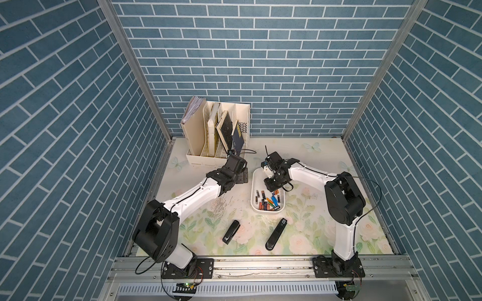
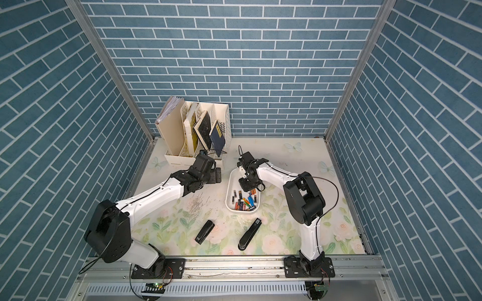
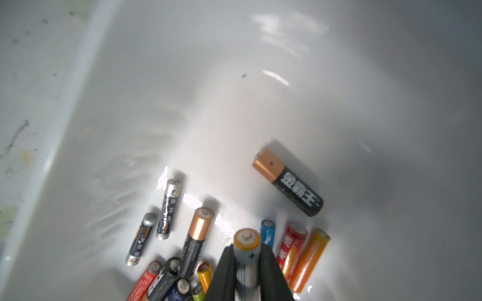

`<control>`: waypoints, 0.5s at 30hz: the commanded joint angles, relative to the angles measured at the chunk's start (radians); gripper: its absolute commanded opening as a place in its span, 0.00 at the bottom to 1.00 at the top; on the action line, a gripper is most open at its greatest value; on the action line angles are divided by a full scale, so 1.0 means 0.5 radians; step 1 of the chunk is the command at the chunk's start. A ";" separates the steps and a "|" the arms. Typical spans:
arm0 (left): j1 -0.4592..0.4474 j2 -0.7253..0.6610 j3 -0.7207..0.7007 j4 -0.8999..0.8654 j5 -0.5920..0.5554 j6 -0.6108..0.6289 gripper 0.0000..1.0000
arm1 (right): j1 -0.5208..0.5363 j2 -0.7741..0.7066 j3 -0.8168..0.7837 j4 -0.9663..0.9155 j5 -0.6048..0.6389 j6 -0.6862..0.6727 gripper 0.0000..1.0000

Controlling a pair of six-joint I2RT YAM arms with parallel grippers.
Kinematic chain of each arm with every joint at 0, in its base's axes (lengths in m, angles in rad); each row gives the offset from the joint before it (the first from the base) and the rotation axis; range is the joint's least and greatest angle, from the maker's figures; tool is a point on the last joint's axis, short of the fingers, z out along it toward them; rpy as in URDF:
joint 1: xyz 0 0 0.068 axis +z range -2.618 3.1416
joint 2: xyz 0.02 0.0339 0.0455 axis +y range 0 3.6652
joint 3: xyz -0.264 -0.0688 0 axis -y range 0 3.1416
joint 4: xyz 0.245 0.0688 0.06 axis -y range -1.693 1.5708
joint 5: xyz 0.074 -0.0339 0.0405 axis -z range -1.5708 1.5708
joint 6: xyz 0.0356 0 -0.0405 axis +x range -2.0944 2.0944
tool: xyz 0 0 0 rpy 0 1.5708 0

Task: Take the batteries out of the storage box
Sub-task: Pick up the battery from the storage box.

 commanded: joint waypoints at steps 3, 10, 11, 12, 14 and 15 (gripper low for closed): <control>-0.039 0.065 0.095 -0.054 0.016 0.010 0.94 | -0.111 -0.171 0.115 -0.095 -0.074 0.071 0.16; -0.084 0.153 0.185 -0.077 0.033 0.014 0.94 | -0.352 -0.354 0.091 -0.198 -0.043 0.076 0.16; -0.088 0.166 0.199 -0.080 0.034 0.012 0.94 | -0.385 -0.380 0.066 -0.207 -0.035 0.071 0.16; -0.089 0.174 0.208 -0.080 0.039 0.016 0.94 | -0.415 -0.403 0.044 -0.215 -0.027 0.068 0.16; -0.094 0.201 0.226 -0.080 0.044 0.018 0.94 | -0.471 -0.448 -0.038 -0.205 -0.023 0.068 0.16; -0.096 0.213 0.235 -0.081 0.047 0.018 0.94 | -0.498 -0.465 -0.084 -0.193 -0.021 0.070 0.16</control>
